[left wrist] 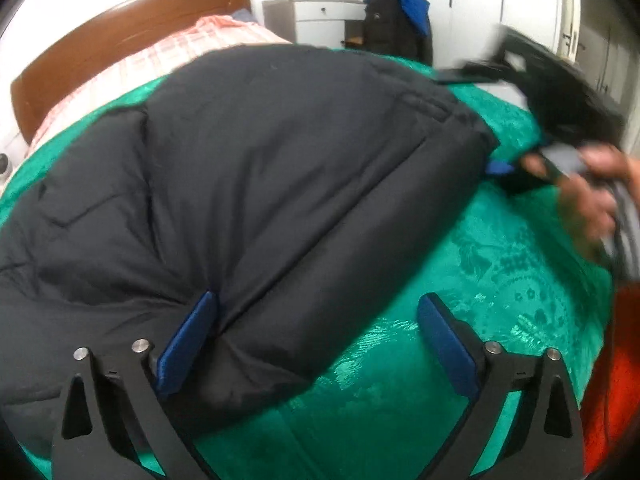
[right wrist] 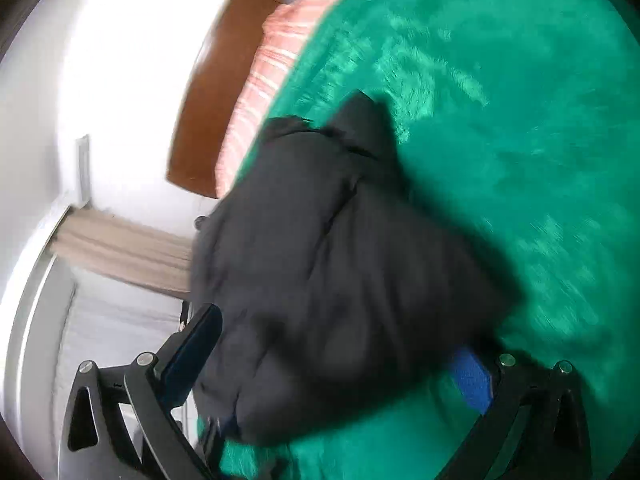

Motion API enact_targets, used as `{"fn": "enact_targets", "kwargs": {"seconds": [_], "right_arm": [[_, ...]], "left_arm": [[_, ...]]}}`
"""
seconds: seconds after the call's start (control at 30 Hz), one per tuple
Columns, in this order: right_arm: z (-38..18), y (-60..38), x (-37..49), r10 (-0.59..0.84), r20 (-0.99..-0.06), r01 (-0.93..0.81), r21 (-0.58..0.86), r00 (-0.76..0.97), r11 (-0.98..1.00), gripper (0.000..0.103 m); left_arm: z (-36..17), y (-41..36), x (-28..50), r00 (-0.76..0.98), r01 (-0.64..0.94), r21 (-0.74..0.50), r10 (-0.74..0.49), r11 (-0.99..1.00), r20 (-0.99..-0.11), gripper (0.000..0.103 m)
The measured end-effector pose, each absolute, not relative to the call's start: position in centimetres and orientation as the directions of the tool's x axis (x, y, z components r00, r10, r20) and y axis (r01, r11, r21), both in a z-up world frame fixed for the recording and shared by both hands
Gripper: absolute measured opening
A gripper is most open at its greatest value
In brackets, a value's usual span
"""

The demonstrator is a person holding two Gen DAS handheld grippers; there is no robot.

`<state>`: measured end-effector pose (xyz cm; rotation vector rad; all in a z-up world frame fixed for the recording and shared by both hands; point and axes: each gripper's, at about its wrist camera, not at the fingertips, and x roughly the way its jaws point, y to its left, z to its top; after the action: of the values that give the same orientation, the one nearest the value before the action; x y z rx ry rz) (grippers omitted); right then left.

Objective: Fold large clothes

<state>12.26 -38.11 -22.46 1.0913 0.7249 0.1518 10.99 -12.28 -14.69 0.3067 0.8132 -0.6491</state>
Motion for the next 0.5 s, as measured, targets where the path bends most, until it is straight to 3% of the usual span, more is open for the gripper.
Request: {"fn": "enact_targets", "kwargs": {"seconds": [0.03,0.07,0.1,0.17,0.27,0.33,0.4,0.5], "right_arm": [[-22.2,-38.0,13.3,0.439,-0.458,0.23,0.847,0.773,0.479,0.102],[-21.8,-37.7,14.2,0.44,-0.437,0.208,0.853,0.784,0.478,0.094],[-21.2,-37.3,14.9,0.439,-0.416,0.182,0.857,0.796,0.482,0.065],[-18.2,-35.5,15.7,0.402,-0.438,0.146,0.801,0.804,0.58,0.039],[-10.5,-29.9,15.2,0.334,-0.444,-0.011,0.587,0.831,0.809,0.035],[-5.8,-25.1,14.5,0.284,-0.443,-0.11,0.378,0.851,0.919,0.034],[-2.5,-20.4,14.0,0.258,-0.426,-0.19,0.197,0.867,0.962,0.034],[-0.5,-12.1,13.3,0.235,-0.407,-0.288,-0.074,0.883,0.955,0.034]], "left_arm": [[-14.7,-12.2,11.2,0.498,0.644,-0.007,-0.426,0.765,-0.755,0.102],[-14.8,-12.3,11.3,0.489,0.644,-0.02,-0.432,0.764,-0.757,0.102],[-14.9,-12.1,11.6,0.474,0.647,-0.039,-0.442,0.762,-0.762,0.102],[-14.9,-11.7,12.3,0.448,0.649,-0.074,-0.46,0.757,-0.767,0.102],[-14.2,-10.2,13.5,0.395,0.631,-0.18,-0.512,0.755,-0.763,0.102],[-12.9,-8.1,14.3,0.33,0.596,-0.309,-0.577,0.741,-0.747,0.095],[-10.2,-2.7,15.1,0.285,0.515,-0.508,-0.697,0.69,-0.658,0.091],[-6.8,5.9,15.8,0.39,0.431,-0.579,-0.721,0.693,-0.573,0.096]]}}
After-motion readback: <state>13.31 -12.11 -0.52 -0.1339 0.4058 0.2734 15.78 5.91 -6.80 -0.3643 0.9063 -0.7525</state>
